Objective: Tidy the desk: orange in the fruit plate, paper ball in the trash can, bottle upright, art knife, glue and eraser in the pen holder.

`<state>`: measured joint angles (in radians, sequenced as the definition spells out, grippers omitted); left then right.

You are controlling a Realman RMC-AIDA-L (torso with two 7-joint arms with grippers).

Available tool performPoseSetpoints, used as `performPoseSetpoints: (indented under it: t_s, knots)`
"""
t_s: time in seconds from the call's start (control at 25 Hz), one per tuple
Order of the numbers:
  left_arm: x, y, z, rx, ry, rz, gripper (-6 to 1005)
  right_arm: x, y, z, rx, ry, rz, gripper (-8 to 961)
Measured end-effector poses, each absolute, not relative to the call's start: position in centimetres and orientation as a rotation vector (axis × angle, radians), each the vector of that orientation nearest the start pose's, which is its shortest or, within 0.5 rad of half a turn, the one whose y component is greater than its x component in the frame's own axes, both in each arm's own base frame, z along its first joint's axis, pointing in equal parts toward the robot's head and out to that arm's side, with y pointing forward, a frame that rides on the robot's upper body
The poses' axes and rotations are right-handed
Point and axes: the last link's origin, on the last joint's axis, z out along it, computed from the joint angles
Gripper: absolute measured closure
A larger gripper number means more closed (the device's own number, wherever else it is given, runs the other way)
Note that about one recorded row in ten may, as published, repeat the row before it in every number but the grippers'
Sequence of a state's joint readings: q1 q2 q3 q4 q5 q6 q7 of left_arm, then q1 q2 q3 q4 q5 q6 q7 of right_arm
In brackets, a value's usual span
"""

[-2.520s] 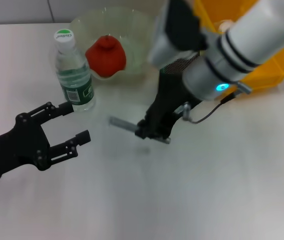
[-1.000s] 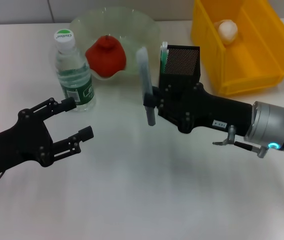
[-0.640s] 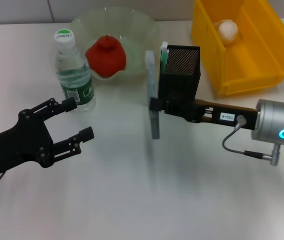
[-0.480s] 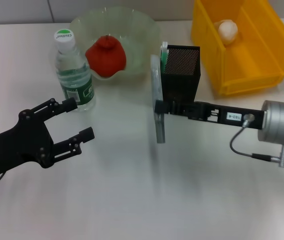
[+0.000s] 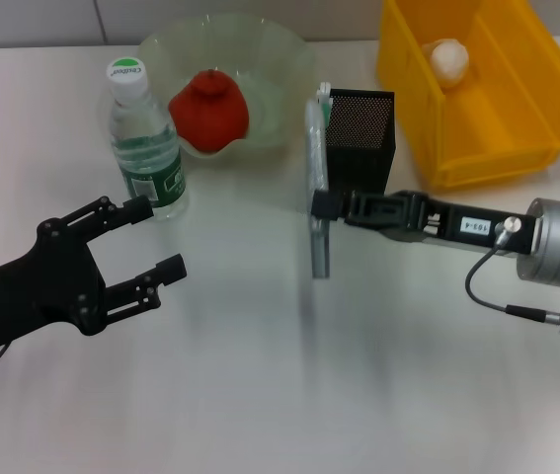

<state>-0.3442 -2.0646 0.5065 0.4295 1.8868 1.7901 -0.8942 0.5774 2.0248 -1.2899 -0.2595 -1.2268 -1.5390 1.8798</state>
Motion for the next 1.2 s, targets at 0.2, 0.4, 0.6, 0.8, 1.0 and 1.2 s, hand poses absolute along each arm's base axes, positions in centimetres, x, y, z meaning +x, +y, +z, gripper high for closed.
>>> performPoseSetpoints:
  t_s: [0.2, 0.4, 0.6, 0.8, 1.0, 1.2]
  knots:
    - [-30.2, 24.9, 0.3, -2.512, -0.380, -1.046, 216, 23.6, 31.7, -3.7, -2.349, 1.707, 1.398, 823]
    - [-30.2, 24.8, 0.2, -2.511, -0.381, -1.046, 216, 24.5, 32.9, -2.6, -2.175, 1.691, 1.470, 823]
    - [-30.2, 24.7, 0.0, -2.502, -0.373, -1.056, 216, 24.8, 34.4, -2.1, -2.060, 1.674, 1.482, 822]
    - [-30.2, 24.7, 0.0, -2.501, -0.368, -1.055, 216, 24.6, 36.2, -2.3, -2.003, 1.657, 1.414, 823]
    - [-30.3, 24.7, 0.1, -2.499, -0.360, -1.049, 216, 24.6, 37.6, -2.3, -1.953, 1.649, 1.371, 822]
    - [-30.3, 24.8, 0.0, -2.499, -0.359, -1.046, 216, 24.6, 38.2, -2.3, -1.935, 1.644, 1.350, 821]
